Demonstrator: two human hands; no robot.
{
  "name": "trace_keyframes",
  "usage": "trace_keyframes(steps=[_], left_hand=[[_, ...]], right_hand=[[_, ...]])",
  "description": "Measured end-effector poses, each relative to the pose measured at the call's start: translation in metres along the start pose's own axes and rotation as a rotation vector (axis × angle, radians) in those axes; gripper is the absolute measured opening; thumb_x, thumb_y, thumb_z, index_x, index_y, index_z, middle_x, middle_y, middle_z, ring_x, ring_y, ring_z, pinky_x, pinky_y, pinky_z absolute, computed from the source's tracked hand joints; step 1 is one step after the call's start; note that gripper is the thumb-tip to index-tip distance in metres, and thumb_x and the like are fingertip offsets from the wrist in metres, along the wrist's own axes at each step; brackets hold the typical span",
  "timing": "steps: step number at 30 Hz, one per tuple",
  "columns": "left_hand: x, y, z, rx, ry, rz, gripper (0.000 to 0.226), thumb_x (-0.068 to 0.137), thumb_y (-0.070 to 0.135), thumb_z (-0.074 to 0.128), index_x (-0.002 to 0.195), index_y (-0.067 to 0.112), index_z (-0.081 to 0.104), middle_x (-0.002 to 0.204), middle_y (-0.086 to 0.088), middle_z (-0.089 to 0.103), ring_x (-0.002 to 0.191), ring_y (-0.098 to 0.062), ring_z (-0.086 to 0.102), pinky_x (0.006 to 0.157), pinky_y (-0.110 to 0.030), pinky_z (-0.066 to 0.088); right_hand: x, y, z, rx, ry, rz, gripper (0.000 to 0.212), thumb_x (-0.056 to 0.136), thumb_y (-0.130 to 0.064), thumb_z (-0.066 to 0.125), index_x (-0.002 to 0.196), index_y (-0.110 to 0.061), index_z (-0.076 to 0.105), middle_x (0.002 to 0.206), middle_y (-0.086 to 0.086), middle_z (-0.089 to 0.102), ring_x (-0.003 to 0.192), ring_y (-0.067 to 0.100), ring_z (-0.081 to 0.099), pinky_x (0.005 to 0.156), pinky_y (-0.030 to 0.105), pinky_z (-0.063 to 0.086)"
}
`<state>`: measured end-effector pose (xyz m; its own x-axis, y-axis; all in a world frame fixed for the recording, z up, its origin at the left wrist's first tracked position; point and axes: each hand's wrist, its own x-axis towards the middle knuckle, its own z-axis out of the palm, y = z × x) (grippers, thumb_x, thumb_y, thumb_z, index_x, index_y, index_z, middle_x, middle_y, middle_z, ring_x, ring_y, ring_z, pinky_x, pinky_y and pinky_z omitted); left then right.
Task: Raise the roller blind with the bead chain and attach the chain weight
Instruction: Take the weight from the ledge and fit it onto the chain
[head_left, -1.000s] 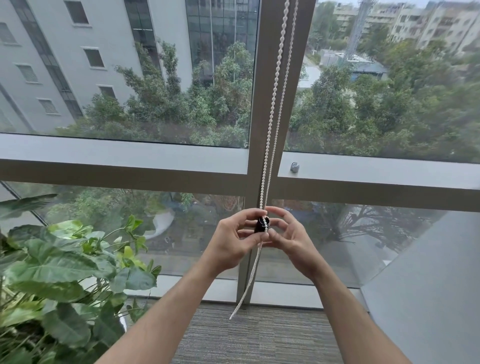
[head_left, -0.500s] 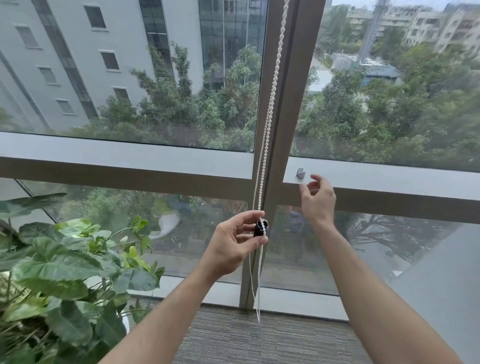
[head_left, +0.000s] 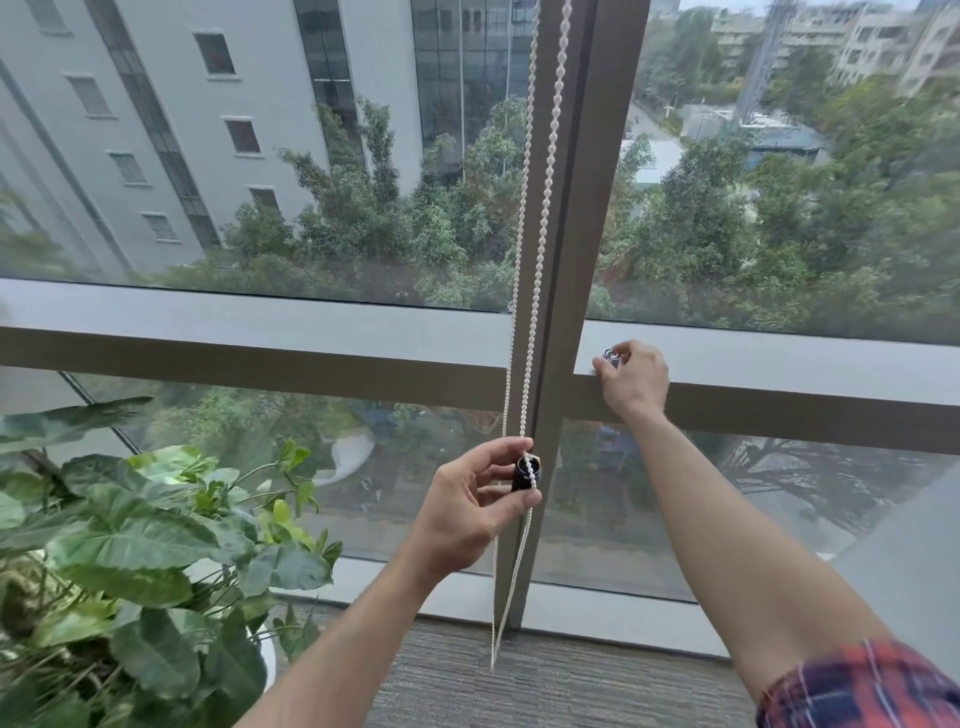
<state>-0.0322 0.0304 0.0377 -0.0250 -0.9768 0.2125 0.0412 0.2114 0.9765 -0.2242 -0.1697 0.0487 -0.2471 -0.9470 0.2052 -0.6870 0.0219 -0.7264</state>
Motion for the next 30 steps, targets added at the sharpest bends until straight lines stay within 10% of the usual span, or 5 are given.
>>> trace_keyframes(steps=[3,8,21,30], left_hand=[[0.000,0.001,0.001,-0.005,0.006,0.008,0.050,0.076,0.004,0.079,0.117,0.029,0.068,0.106,-0.009,0.076,0.103,-0.028,0.071,0.090,-0.038,0.057],[0.000,-0.001,0.001,-0.006,0.016,0.005,0.049,0.076,0.003,0.079,0.118,0.026,0.067,0.105,-0.009,0.076,0.102,-0.027,0.071,0.090,-0.036,0.057],[0.005,0.000,-0.005,-0.028,0.029,0.025,0.049,0.074,0.007,0.082,0.114,0.032,0.070,0.101,-0.002,0.077,0.095,-0.017,0.072,0.085,-0.029,0.057],[0.006,0.000,-0.005,-0.064,0.007,0.044,0.050,0.074,0.004,0.081,0.118,0.021,0.068,0.105,-0.008,0.077,0.101,-0.030,0.072,0.088,-0.048,0.059]], right_hand=[[0.002,0.005,-0.002,0.086,0.010,-0.001,0.027,0.088,-0.023,0.071,0.108,-0.007,0.065,0.110,0.015,0.066,0.105,0.031,0.061,0.093,0.041,0.049],[-0.018,0.014,-0.011,0.493,0.002,0.068,0.021,0.087,-0.024,0.074,0.100,-0.015,0.059,0.107,0.009,0.064,0.064,0.019,0.071,0.042,0.024,0.054],[-0.122,-0.009,-0.031,0.801,-0.597,-0.186,0.028,0.079,-0.008,0.080,0.105,-0.013,0.072,0.076,0.013,0.074,0.065,0.024,0.070,0.059,0.032,0.058],[-0.140,-0.022,-0.052,0.656,-0.634,-0.330,0.051,0.085,0.010,0.066,0.126,-0.020,0.062,0.106,0.007,0.056,0.082,0.017,0.073,0.079,0.029,0.058]])
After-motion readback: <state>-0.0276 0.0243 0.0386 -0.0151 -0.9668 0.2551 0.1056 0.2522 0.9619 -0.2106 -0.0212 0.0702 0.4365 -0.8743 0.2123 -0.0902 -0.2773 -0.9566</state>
